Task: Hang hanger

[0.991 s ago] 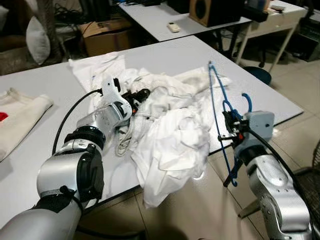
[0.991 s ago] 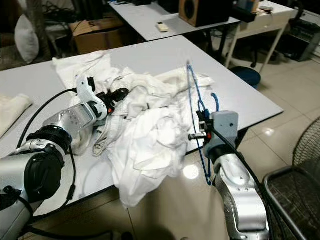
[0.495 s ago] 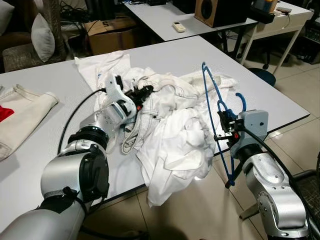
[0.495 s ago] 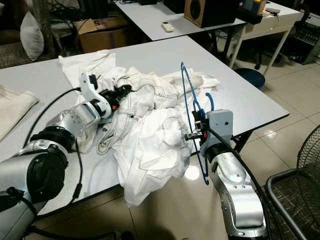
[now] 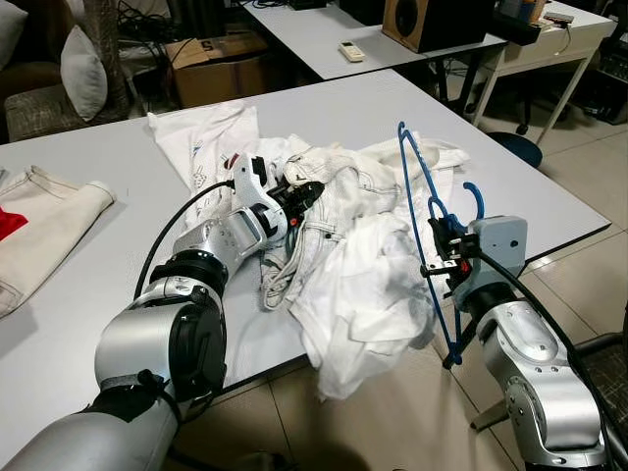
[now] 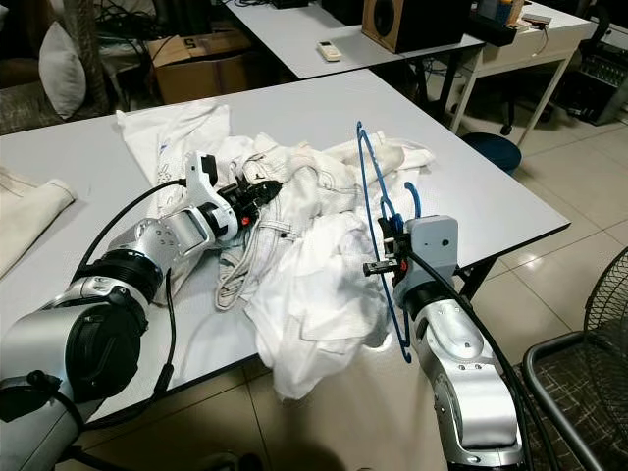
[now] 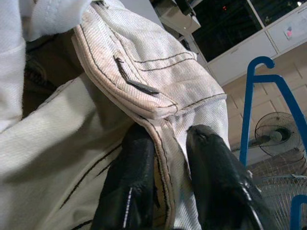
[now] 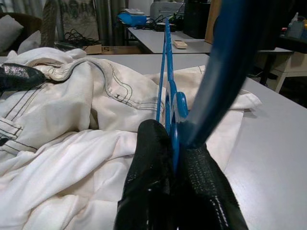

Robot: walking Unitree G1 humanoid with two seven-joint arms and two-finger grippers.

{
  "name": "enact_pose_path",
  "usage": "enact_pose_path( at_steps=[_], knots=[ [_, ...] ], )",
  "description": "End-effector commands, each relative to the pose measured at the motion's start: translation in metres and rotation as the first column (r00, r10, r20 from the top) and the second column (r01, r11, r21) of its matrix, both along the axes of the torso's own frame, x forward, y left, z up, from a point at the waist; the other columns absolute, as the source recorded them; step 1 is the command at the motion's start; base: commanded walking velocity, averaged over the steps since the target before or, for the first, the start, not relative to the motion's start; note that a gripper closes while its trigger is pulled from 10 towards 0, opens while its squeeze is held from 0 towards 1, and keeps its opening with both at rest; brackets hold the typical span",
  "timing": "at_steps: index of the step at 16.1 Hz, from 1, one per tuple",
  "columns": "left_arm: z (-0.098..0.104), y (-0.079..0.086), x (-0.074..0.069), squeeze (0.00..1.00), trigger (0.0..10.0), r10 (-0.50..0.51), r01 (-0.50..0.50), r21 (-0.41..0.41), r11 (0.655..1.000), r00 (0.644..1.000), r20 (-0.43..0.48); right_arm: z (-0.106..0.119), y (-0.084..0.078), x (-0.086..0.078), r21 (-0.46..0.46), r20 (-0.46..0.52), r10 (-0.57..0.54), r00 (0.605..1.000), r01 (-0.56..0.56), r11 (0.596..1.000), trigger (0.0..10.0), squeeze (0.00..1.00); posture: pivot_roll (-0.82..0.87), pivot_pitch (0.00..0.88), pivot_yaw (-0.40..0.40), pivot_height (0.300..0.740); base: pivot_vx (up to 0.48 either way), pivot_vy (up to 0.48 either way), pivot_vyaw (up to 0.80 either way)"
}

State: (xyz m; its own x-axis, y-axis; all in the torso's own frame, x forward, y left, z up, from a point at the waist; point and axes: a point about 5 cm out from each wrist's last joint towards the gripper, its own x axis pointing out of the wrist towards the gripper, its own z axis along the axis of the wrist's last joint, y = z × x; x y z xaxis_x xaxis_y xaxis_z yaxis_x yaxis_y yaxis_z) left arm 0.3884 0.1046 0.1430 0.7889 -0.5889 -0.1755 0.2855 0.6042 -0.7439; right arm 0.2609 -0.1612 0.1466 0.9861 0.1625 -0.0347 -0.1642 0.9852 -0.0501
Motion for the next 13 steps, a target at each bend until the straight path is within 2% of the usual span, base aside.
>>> enact_pose_path(
  at_steps=[1, 6, 10, 13],
  knots=[
    [0.006, -0.005, 0.002, 0.00, 0.0, -0.014, 0.014, 0.007, 1.000, 1.000, 0.003, 0.004, -0.001, -0.002, -0.005, 0.021, -0.007, 1.000, 0.007, 1.000, 10.0, 0.00, -0.25, 0.000, 0.064, 0.740, 0.000, 0.000, 0.00],
    [0.009, 0.000, 0.004, 0.00, 0.0, 0.029, -0.029, -0.033, 0.999, 1.000, 0.006, 0.004, 0.000, 0.001, -0.013, 0.024, -0.004, 1.000, 0.005, 1.000, 10.0, 0.00, -0.24, 0.000, 0.058, 0.740, 0.000, 0.000, 0.00],
    [0.022, 0.005, 0.010, 0.00, 0.0, 0.077, -0.075, -0.048, 0.996, 0.995, 0.055, 0.005, 0.000, 0.003, -0.018, 0.028, 0.000, 1.000, 0.001, 1.000, 10.0, 0.00, -0.23, 0.000, 0.052, 0.740, 0.000, 0.000, 0.00],
    [0.051, 0.007, 0.019, 0.00, 0.0, 0.094, -0.083, -0.084, 0.993, 0.984, 0.151, 0.005, 0.001, 0.005, -0.021, 0.034, -0.001, 0.999, 0.001, 1.000, 10.0, 0.00, -0.23, 0.000, 0.055, 0.740, 0.000, 0.000, 0.00]
  ],
)
